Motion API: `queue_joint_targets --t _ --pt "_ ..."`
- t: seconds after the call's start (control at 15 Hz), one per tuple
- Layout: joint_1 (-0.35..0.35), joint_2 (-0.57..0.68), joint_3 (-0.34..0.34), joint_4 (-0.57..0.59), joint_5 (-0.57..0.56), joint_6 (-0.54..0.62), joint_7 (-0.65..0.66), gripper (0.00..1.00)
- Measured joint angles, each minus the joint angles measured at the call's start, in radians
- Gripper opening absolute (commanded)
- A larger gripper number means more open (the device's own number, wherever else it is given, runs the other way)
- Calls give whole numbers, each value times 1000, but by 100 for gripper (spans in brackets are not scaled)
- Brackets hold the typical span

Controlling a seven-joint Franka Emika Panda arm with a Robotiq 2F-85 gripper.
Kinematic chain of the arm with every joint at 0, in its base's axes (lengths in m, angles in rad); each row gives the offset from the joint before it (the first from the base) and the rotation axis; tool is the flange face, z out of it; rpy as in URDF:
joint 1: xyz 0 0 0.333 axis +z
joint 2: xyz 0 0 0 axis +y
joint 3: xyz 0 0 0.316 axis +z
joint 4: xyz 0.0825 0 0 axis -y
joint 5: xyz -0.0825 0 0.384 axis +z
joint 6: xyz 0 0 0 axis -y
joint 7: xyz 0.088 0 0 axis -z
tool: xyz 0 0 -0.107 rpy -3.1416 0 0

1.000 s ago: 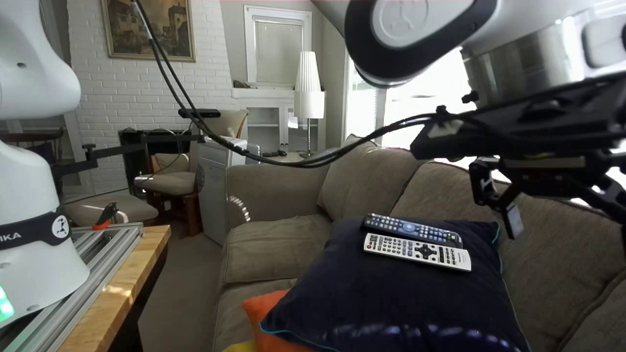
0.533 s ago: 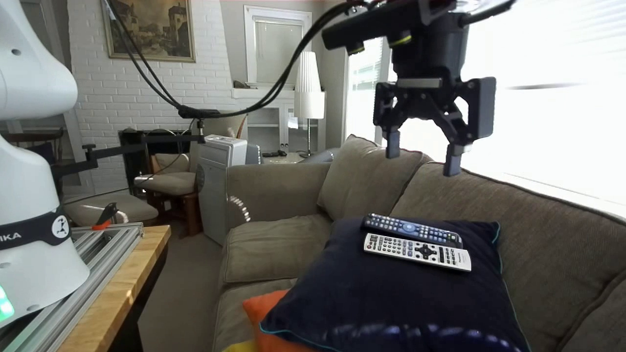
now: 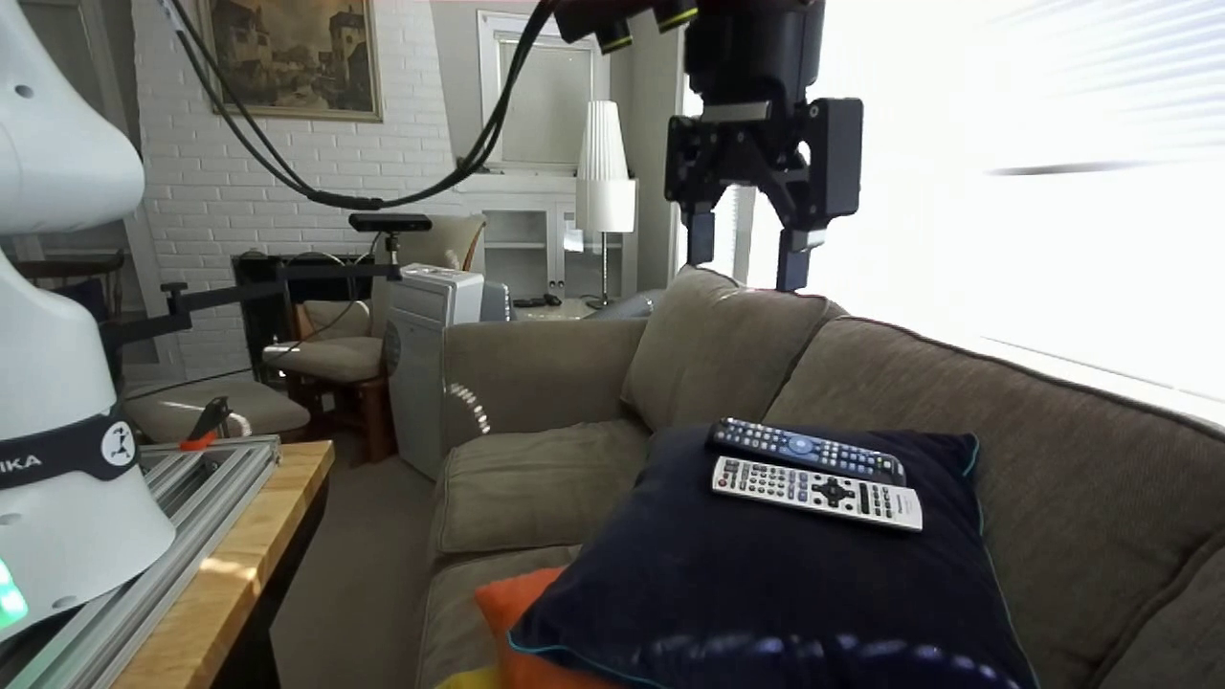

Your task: Place the topmost pillow on the right side of the sofa.

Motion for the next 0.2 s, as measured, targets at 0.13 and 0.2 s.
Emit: queue_joint_targets --t 0.13,0.2 --pt "16 -24 -12 -27 22 6 -25 100" --pt "21 -34 -16 -38 35 10 -42 100"
